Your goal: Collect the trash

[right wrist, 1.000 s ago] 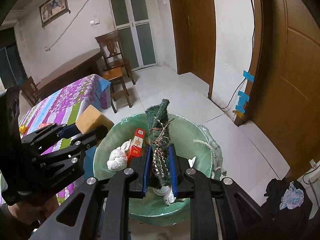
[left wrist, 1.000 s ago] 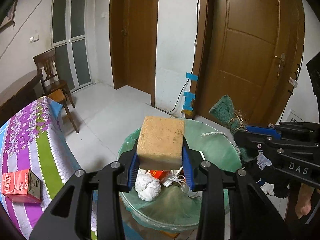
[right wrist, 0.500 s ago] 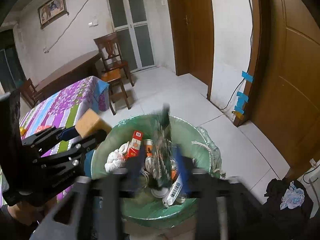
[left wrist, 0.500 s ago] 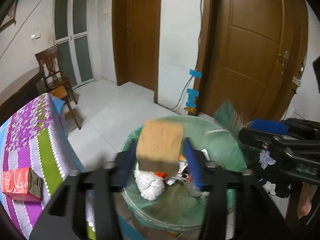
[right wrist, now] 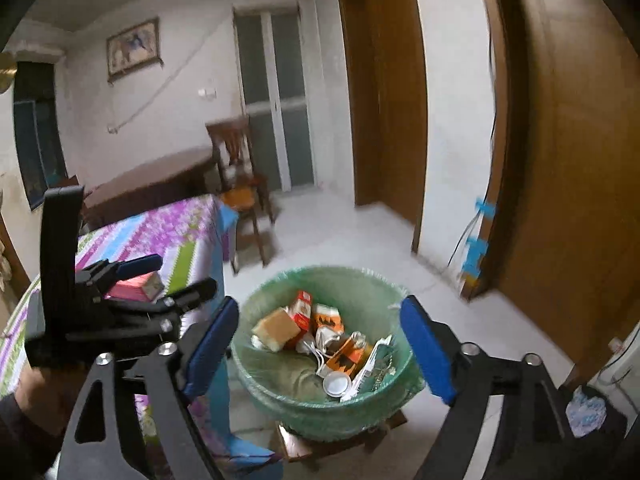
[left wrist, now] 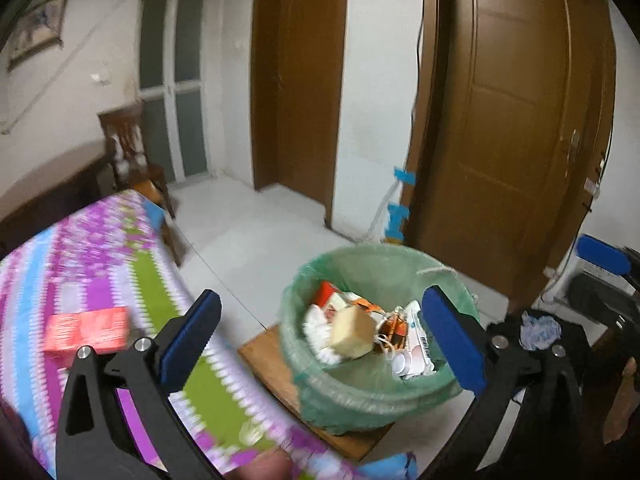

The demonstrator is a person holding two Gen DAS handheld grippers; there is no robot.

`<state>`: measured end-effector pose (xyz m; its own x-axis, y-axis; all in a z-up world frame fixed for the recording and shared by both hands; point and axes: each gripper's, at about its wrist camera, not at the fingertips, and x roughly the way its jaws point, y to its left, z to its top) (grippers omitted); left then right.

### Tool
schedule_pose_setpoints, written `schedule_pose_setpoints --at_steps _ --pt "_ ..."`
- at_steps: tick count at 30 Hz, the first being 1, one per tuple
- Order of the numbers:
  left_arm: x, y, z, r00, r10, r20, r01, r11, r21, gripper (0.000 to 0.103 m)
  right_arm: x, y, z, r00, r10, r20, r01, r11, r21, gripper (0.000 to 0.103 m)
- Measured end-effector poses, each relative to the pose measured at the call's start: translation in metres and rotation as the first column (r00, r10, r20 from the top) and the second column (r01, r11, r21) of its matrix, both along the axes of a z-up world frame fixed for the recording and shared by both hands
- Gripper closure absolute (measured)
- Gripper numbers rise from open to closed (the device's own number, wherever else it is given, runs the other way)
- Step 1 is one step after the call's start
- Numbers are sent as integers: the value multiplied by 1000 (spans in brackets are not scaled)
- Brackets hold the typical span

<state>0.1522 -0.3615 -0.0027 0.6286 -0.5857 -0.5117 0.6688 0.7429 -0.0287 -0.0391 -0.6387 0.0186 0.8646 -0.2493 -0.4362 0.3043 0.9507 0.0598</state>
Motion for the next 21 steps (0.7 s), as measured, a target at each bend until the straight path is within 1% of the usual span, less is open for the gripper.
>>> schedule_pose_setpoints --at_steps 3,8,11,12,14,17,21 --pt "-31 35 13 996 39 83 -38 999 -16 6 -39 36 0 999 -1 54 4 999 -50 10" --pt "-73 75 20 993 28 118 -20 998 -62 6 -87 76 -5 993 -3 121 10 998 -56 6" --pt "-91 88 23 991 32 129 -21 996 -83 5 -105 91 -11 992 -13 123 19 999 -48 5" --pt "-97 91 25 990 28 136 -17 996 -83 5 -110 98 -15 994 -11 112 16 999 -42 5" --pt "-106 96 24 989 25 143 -14 997 -76 5 -120 105 -18 995 -12 103 17 999 -45 5" --pt "-123 101 21 986 18 164 -6 998 -69 5 -133 112 -19 993 -25 114 30 999 -41 5" --pt "-140 106 14 985 -7 173 16 999 -52 5 -143 111 -19 992 -36 123 42 998 -49 5"
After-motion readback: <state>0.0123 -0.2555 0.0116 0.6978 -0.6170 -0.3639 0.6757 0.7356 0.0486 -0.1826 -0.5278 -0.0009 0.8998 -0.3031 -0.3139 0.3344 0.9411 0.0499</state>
